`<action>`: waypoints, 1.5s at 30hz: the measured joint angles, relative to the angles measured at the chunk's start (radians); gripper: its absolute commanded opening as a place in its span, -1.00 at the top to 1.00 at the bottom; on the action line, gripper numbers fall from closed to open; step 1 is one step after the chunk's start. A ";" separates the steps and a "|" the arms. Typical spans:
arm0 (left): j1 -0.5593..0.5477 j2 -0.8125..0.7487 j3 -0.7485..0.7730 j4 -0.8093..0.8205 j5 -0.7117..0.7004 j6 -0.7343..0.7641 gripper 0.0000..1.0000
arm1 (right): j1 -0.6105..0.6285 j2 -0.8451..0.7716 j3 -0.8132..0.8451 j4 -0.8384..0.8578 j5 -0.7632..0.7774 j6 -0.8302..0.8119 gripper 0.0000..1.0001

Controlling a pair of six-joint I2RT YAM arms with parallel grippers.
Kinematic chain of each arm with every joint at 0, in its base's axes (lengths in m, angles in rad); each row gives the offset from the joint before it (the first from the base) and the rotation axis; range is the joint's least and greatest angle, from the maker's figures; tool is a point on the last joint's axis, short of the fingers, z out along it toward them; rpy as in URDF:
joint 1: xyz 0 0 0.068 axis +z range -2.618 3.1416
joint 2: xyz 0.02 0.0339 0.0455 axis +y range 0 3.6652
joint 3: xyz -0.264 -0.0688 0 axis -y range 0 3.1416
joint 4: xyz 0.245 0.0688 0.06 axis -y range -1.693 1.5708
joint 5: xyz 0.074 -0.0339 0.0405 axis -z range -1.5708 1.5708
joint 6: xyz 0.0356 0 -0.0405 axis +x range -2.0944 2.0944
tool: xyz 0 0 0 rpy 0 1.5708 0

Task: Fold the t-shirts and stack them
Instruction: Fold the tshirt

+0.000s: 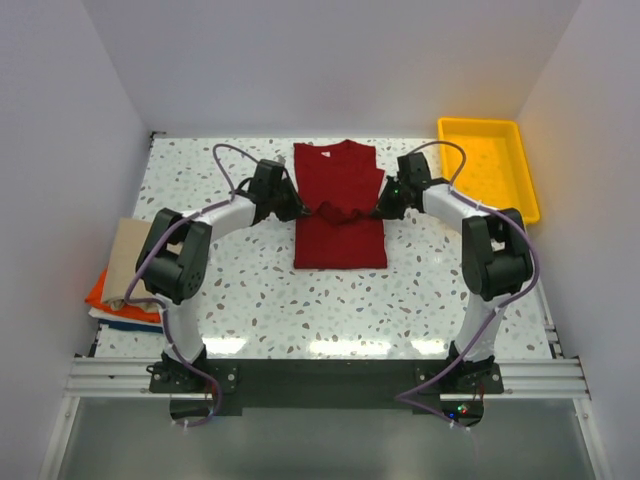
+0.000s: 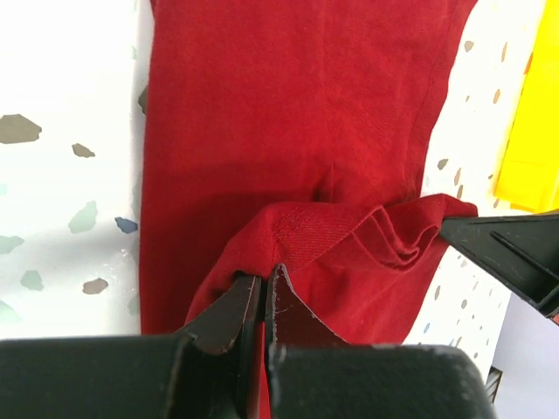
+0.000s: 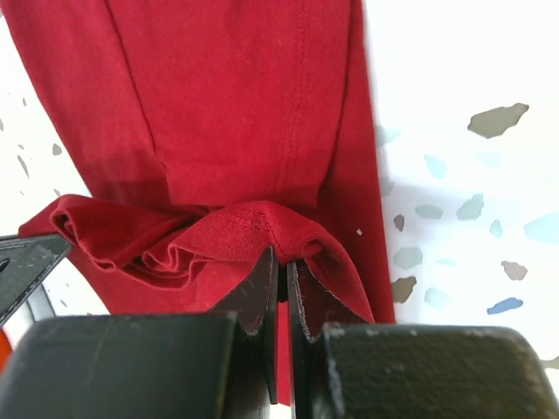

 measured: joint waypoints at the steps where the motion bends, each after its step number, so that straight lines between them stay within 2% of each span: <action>1: 0.003 0.004 0.003 0.000 0.004 0.002 1.00 | -0.003 0.005 0.003 0.001 -0.003 0.000 1.00; 20: 0.039 0.066 0.043 0.005 0.042 0.023 1.00 | -0.047 0.041 0.050 0.007 -0.043 0.003 1.00; 22: 0.043 0.066 0.045 0.007 0.049 0.026 0.86 | -0.048 0.044 0.053 0.007 -0.044 0.003 0.96; 23: 0.046 0.067 0.045 0.011 0.053 0.029 0.75 | -0.050 0.048 0.054 0.008 -0.044 0.004 0.72; 24: 0.048 0.067 0.046 0.014 0.058 0.032 0.56 | -0.050 0.051 0.054 0.008 -0.045 0.008 0.56; 26: 0.055 0.067 0.046 0.026 0.068 0.044 0.35 | -0.053 0.056 0.054 0.007 -0.048 0.011 0.29; 27: 0.059 0.067 0.046 0.033 0.072 0.049 0.14 | -0.055 0.056 0.054 0.007 -0.048 0.008 0.06; 29: 0.072 0.065 0.046 0.049 0.080 0.062 0.00 | -0.060 0.056 0.060 0.006 -0.048 0.002 -0.08; 30: 0.079 0.063 0.046 0.051 0.081 0.066 -0.01 | -0.062 0.056 0.066 0.005 -0.048 -0.002 -0.12; 34: 0.109 0.026 0.045 0.055 0.080 0.084 0.11 | -0.065 0.044 0.082 0.000 -0.047 -0.023 -0.08; 35: 0.113 0.011 0.044 0.061 0.080 0.085 0.27 | -0.064 0.035 0.082 0.000 -0.048 -0.027 -0.04; 36: 0.114 0.000 0.043 0.069 0.080 0.084 0.33 | -0.062 0.027 0.082 0.000 -0.048 -0.030 0.02; 37: 0.111 -0.012 0.043 0.080 0.082 0.085 0.38 | -0.058 0.018 0.082 0.001 -0.048 -0.033 0.17; 39: 0.098 -0.021 0.052 0.101 0.095 0.085 0.59 | -0.046 0.005 0.082 0.008 -0.051 -0.041 0.31; 41: 0.075 -0.008 0.071 0.108 0.110 0.087 0.71 | -0.024 -0.001 0.083 0.025 -0.068 -0.045 0.41; 45: 0.023 0.056 0.126 0.130 0.144 0.086 0.86 | 0.014 0.024 0.102 0.044 -0.112 -0.054 0.49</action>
